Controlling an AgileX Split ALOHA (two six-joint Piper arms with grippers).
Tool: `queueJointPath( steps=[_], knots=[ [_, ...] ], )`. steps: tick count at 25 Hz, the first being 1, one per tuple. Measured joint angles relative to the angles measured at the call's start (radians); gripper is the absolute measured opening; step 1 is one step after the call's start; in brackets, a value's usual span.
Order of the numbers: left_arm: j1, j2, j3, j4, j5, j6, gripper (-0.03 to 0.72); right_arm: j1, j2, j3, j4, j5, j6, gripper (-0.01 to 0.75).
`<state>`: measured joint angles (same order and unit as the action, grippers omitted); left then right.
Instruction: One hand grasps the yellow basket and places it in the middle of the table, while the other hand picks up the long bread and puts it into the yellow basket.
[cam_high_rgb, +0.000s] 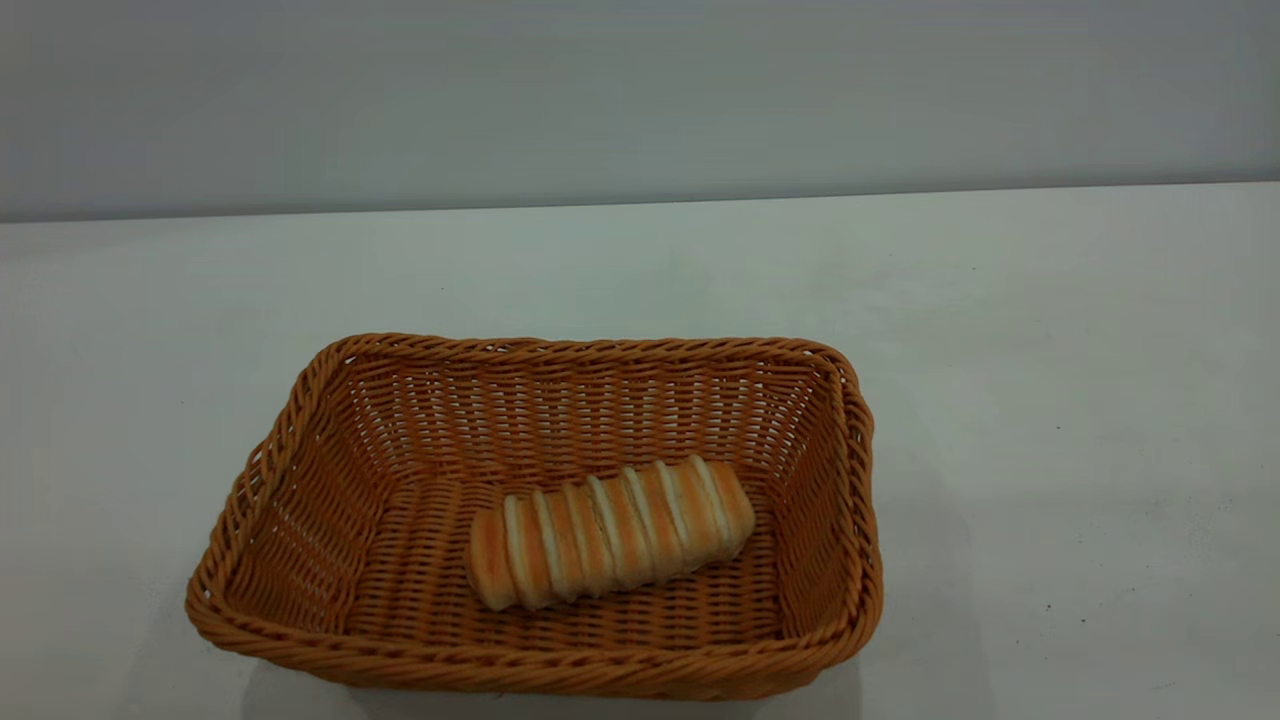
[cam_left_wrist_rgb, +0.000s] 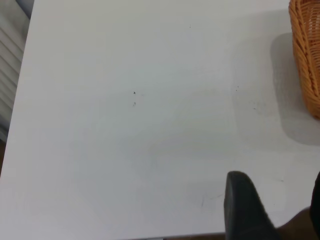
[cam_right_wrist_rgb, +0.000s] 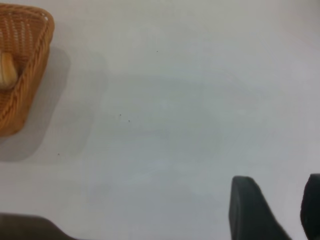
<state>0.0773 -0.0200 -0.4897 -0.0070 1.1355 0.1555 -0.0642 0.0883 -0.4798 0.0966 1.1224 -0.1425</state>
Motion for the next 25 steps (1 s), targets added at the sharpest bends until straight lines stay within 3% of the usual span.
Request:
queueJointPath(
  steps=[17, 22, 25],
  knots=[
    [0.0, 0.0, 0.0, -0.046, 0.0, -0.026, 0.395, -0.001, 0.0, 0.0, 0.0, 0.0, -0.001, 0.237],
    [-0.001, 0.0, 0.0, -0.049, 0.0, -0.026, 0.395, -0.042, 0.0, 0.0, 0.0, 0.0, -0.001, 0.237],
    [-0.038, 0.0, 0.0, -0.049, 0.0, -0.026, 0.395, -0.05, 0.0, 0.0, 0.0, 0.0, -0.001, 0.237]
  ],
)
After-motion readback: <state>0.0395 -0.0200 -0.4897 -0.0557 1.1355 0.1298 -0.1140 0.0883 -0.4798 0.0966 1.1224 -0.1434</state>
